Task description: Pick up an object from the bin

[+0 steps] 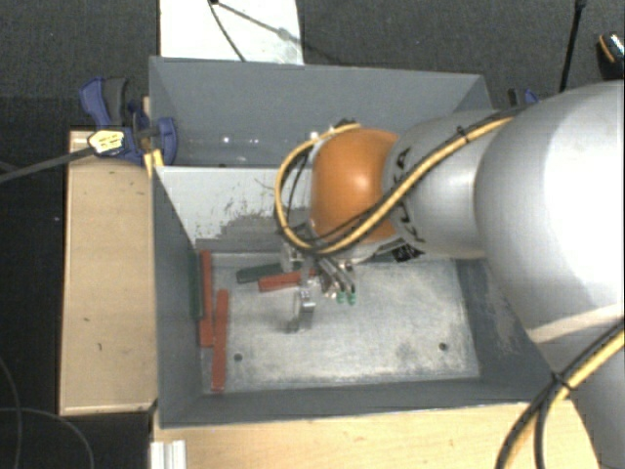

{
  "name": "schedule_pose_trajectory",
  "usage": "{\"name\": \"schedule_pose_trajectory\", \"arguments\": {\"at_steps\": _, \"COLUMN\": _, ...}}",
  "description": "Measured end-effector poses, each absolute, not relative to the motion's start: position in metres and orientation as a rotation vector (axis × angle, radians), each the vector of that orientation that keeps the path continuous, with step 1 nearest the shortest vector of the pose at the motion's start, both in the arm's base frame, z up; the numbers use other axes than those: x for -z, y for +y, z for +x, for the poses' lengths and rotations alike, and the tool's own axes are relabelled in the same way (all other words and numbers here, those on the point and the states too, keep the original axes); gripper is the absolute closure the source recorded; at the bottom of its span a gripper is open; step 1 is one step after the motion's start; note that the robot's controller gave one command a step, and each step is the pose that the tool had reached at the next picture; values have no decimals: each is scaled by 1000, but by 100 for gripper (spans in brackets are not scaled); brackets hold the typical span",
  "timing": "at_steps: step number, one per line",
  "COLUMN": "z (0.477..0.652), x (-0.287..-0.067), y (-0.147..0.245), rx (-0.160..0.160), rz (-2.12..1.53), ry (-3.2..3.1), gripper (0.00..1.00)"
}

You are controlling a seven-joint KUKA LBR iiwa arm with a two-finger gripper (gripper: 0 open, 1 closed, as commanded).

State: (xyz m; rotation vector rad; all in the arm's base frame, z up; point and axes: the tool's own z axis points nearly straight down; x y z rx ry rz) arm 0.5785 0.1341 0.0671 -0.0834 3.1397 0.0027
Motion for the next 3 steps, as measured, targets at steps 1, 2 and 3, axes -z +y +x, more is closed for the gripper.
{"name": "schedule_pose_trajectory", "arguments": {"at_steps": 1, "z": 594, "x": -71, "y": 143, "rx": -4, "rz": 6, "ry": 3136, "gripper": 0}}
{"name": "schedule_pose_trajectory", "arguments": {"at_steps": 2, "z": 593, "x": -71, "y": 142, "rx": -4, "rz": 12, "ry": 3137, "gripper": 100}}
{"name": "schedule_pose_trajectory", "arguments": {"at_steps": 3, "z": 544, "x": -71, "y": 141, "rx": -1, "rz": -201, "ry": 3133, "gripper": 100}}
